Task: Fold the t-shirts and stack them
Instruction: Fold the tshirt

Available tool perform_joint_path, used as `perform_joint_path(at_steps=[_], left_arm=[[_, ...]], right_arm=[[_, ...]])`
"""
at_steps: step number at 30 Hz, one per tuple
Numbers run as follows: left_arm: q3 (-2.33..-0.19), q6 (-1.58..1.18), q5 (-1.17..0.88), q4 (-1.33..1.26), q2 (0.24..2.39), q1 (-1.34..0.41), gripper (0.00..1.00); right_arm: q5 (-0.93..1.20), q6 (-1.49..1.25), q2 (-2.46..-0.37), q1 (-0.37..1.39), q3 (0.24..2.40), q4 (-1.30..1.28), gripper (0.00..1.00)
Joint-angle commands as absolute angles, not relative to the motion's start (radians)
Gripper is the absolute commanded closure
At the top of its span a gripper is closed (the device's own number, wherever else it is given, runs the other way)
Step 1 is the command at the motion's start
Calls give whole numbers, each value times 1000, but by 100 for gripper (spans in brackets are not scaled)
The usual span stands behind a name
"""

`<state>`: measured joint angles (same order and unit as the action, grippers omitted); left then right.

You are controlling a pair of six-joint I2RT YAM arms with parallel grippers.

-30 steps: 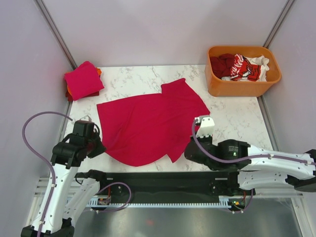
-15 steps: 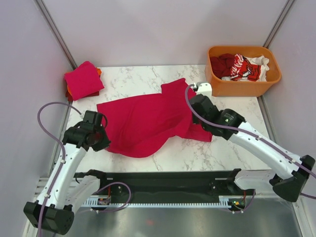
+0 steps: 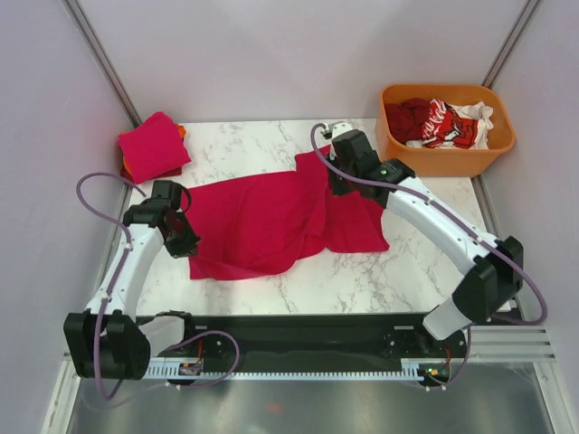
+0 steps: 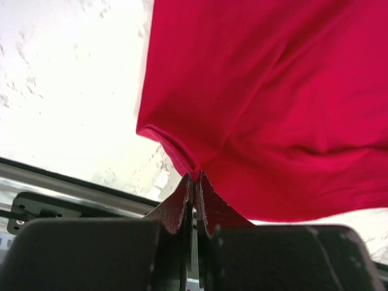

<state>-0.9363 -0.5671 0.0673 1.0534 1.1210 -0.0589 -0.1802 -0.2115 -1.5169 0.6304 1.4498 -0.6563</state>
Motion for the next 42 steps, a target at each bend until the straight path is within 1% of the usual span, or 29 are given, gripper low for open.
perform_joint_path(at_steps=[1, 4, 13, 16, 19, 24, 28, 33, 36, 38, 41, 42], left_arm=[[-999, -479, 17, 980, 1179, -2, 96], [-997, -459, 5, 948, 1256, 49, 97], [-1041, -453, 5, 882, 1475, 100, 98], [-1063, -453, 17, 876, 1506, 100, 98], [-1074, -449, 66, 876, 1512, 109, 98], [-1051, -443, 120, 874, 1497, 127, 98], [-1046, -448, 144, 870, 1508, 129, 98], [-1046, -437, 71, 841, 1534, 129, 98], [-1049, -434, 77, 828, 1549, 129, 98], [-1049, -434, 92, 822, 1554, 129, 98], [-1057, -430, 120, 815, 1565, 129, 98], [-1068, -430, 117, 813, 1569, 129, 98]], right_arm=[[-65, -166, -1604, 588, 1535, -623, 100], [-29, -157, -1708, 572, 1584, -617, 100], [-48, -143, -1936, 522, 1709, -609, 100], [-78, -149, -1959, 503, 1724, -597, 100], [-173, -164, -1977, 476, 1744, -600, 100], [-248, -149, -1982, 436, 1743, -617, 100], [-210, -115, -1990, 434, 1736, -600, 100], [-83, -112, -2000, 433, 1752, -581, 100], [-46, -117, -2009, 434, 1752, -575, 100], [-57, -118, -2019, 433, 1749, -575, 100], [-130, -126, -2031, 434, 1746, -580, 100], [-129, -123, -2036, 433, 1750, -578, 98]])
